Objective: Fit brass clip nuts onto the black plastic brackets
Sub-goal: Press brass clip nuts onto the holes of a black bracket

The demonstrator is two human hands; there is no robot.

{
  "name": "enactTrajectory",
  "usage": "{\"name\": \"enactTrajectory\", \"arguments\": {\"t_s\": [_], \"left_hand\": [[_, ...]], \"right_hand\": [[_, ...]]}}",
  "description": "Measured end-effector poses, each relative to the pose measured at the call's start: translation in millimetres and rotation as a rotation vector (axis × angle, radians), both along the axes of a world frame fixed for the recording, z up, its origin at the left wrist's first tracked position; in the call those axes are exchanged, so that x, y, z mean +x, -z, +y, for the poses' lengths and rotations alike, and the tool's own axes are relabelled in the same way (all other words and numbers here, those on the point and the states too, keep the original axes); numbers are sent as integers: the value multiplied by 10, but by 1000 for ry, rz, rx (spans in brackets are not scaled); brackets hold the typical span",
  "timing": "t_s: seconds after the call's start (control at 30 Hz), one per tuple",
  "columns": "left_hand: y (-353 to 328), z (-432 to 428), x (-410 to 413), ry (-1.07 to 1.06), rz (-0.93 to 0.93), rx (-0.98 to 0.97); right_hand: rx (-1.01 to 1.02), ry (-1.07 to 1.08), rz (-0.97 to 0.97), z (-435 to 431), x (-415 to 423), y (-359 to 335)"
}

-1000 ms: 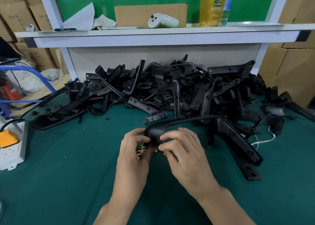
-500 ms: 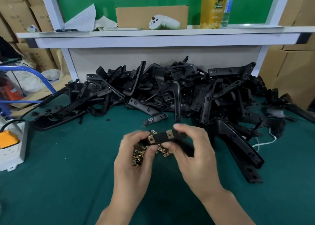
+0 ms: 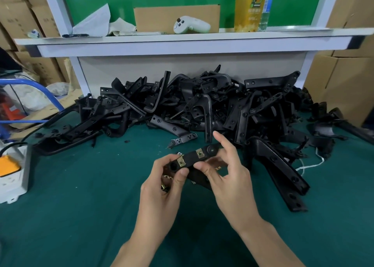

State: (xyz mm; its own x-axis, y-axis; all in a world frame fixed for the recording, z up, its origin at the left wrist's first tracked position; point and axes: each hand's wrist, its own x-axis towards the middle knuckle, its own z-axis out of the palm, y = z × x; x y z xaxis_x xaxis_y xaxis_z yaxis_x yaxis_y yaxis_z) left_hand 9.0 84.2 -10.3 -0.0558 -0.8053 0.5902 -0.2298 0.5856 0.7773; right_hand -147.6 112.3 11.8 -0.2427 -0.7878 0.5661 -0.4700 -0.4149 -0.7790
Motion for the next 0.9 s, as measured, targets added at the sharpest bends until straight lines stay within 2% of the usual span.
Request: {"name": "enactTrajectory", "arguments": {"t_s": [0.23, 0.37, 0.43, 0.5, 0.57, 0.9], "left_hand": [[65, 17, -2, 4, -64, 92], [20, 152, -106, 24, -102, 83], [-36, 270, -207, 62, -103, 69], [-101, 369, -271, 74, -115, 27], [-188, 503, -365, 90, -147, -55], [-415, 792, -684, 27, -308, -568]], "right_hand": [[265, 18, 52, 90, -113, -70], [444, -55, -126, 242, -258, -154], [495, -100, -330, 369, -313, -216], [479, -195, -613, 443, -305, -258], [396, -269, -776, 574, -353, -285], [155, -437, -964, 966, -564, -382]]}}
